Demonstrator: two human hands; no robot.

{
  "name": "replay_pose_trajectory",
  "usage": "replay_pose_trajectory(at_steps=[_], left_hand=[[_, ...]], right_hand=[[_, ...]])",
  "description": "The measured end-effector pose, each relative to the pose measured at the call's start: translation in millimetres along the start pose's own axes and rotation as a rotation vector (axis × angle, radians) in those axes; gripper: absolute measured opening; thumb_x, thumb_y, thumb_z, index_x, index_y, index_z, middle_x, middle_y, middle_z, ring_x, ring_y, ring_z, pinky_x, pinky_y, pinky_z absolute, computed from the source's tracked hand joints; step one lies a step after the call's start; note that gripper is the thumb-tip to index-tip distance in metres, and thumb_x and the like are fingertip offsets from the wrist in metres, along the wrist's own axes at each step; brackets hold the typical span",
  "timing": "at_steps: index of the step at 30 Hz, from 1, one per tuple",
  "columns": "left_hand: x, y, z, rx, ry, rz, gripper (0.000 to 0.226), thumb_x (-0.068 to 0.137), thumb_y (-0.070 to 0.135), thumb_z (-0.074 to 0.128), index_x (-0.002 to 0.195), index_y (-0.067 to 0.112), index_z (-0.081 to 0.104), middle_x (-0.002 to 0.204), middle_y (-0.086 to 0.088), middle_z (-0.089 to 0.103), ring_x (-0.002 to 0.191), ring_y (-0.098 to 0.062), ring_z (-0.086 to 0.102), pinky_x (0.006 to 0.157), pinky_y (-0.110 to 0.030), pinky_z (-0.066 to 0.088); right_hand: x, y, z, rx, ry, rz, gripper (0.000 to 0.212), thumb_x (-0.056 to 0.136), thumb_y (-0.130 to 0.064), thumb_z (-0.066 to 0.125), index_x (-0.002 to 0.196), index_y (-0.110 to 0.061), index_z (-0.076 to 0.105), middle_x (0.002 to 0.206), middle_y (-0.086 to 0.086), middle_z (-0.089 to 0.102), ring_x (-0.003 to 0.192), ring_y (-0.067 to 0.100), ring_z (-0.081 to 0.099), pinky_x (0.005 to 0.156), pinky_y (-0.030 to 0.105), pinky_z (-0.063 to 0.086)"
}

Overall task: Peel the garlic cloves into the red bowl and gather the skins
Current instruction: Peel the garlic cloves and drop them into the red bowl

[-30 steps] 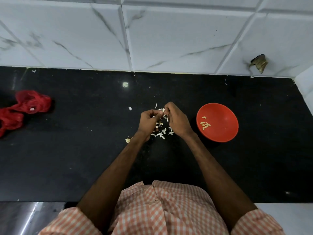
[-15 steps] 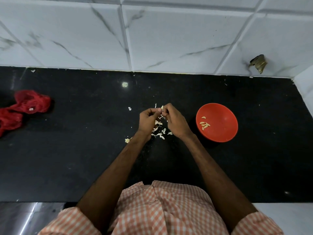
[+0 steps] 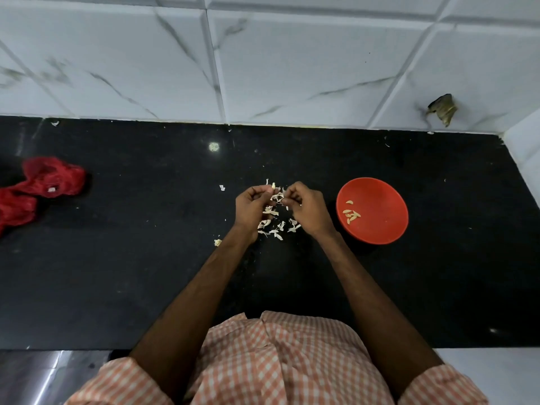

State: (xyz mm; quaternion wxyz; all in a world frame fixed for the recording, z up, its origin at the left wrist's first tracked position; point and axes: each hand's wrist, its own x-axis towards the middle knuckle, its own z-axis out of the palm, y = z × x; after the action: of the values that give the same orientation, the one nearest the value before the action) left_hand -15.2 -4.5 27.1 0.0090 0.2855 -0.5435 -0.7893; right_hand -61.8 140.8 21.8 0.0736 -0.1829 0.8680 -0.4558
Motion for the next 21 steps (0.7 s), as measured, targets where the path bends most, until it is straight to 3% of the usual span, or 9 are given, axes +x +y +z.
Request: replay_pose_trajectory(at_steps=[4,9,15,19,21], left_hand=[[-2.7,2.6,1.3,-0.002,0.011,0.036,0.021,0.091,0.004,0.068,0.11,-0.005,0.064,0.084,-0.004,0.07,0.066,-0.01,0.065,0.045,-0.021,0.049],[-1.8,1.9,-1.1,0.061,0.049,0.099,0.016,0.088,0.004,0.072,0.103,0.004,0.065,0.085,-0.003,0.067,0.067,-0.007,0.063,0.047,-0.019,0.049],[0.8,-1.5,-2.1,0.104,0.058,0.151,0.019,0.084,0.005,0.076,0.1,0.006,0.066,0.091,-0.008,0.07,0.072,-0.007,0.065,0.05,-0.021,0.049],[-0.1,-1.3,-1.2,0.146,0.069,0.174,0.02,0.085,0.004,0.075,0.102,0.006,0.066,0.092,-0.006,0.07,0.075,-0.006,0.066,0.05,-0.018,0.049],[1.2,-1.3,-1.1,0.165,0.068,0.193,0.019,0.085,0.004,0.075,0.101,0.006,0.066,0.091,-0.005,0.07,0.077,-0.008,0.065,0.05,-0.018,0.048]], right_hand=[[-1.4,-0.2,2.8,-0.008,0.028,0.047,0.013,0.092,-0.022,0.071,0.09,-0.014,0.061,0.074,-0.005,0.068,0.068,0.007,0.067,0.064,0.031,0.059],[-2.4,0.4,3.1,0.026,0.05,0.088,0.025,0.088,-0.008,0.073,0.092,-0.018,0.05,0.079,0.002,0.067,0.071,0.012,0.069,0.062,0.04,0.061],[-1.3,0.5,5.6,-0.003,0.053,0.132,0.024,0.092,-0.035,0.068,0.081,-0.018,0.055,0.066,0.003,0.066,0.059,0.019,0.067,0.057,0.046,0.058],[-3.0,1.0,8.5,-0.033,0.061,0.101,0.019,0.09,-0.01,0.068,0.08,-0.01,0.051,0.067,0.004,0.059,0.057,0.015,0.056,0.056,0.042,0.052],[-2.9,-0.3,8.4,-0.039,0.015,0.121,0.02,0.088,-0.008,0.07,0.089,-0.012,0.051,0.076,0.0,0.06,0.063,0.01,0.058,0.058,0.034,0.053]])
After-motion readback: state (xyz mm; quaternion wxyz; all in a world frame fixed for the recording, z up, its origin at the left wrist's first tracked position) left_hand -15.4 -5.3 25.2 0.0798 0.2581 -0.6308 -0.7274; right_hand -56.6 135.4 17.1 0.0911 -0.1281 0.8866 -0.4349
